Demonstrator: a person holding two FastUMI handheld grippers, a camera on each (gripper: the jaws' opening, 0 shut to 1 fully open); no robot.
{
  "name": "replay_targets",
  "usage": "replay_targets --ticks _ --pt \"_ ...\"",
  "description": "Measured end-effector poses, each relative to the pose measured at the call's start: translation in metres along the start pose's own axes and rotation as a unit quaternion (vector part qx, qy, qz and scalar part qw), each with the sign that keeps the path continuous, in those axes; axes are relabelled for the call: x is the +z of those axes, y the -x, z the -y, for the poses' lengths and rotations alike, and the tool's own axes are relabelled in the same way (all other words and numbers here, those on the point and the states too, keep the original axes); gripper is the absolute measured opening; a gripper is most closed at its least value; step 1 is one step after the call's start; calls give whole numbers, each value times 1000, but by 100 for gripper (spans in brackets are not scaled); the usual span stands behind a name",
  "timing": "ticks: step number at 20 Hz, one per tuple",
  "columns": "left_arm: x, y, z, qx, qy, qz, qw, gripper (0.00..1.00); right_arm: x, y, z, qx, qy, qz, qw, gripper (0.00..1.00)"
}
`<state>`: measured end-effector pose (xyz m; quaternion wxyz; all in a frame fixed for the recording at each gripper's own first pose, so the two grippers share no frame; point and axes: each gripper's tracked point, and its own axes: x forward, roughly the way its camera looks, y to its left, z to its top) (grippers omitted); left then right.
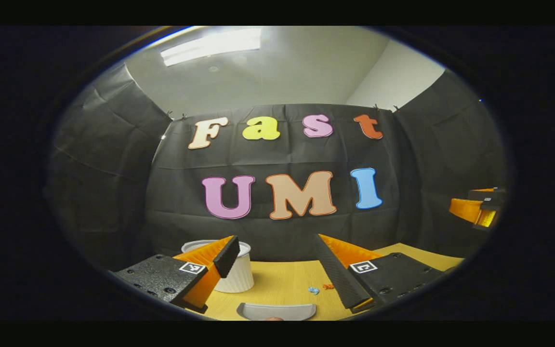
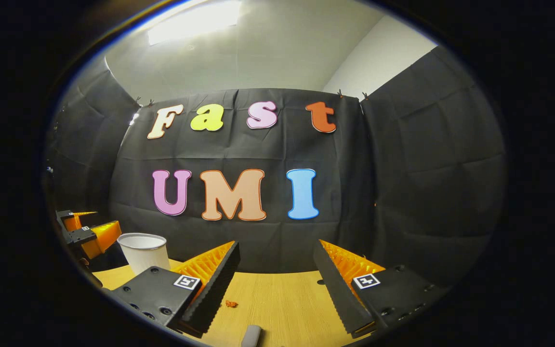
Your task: Pick up the small broom and dustpan from the desktop, sweep the trash into the dustpan with the broom, and then empty the trash into the garbage bin.
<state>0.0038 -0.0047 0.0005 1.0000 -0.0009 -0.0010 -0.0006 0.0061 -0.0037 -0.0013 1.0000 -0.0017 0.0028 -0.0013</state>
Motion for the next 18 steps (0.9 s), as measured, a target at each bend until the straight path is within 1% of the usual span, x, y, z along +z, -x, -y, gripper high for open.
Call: replay_targets --ticks 3,11,18 --pt "0 1 -2 3 0 -2 1000 92 -1 2 -1 3 1 -2 1000 99" --pt "-7 3 -3 -4 -7 -11 1000 93 -9 0 -8 9 5 -16 1000 99" --pt "-27 3 -5 -8 -10 -39 999 93 -28 -1 -18 22 12 -49 998 99"
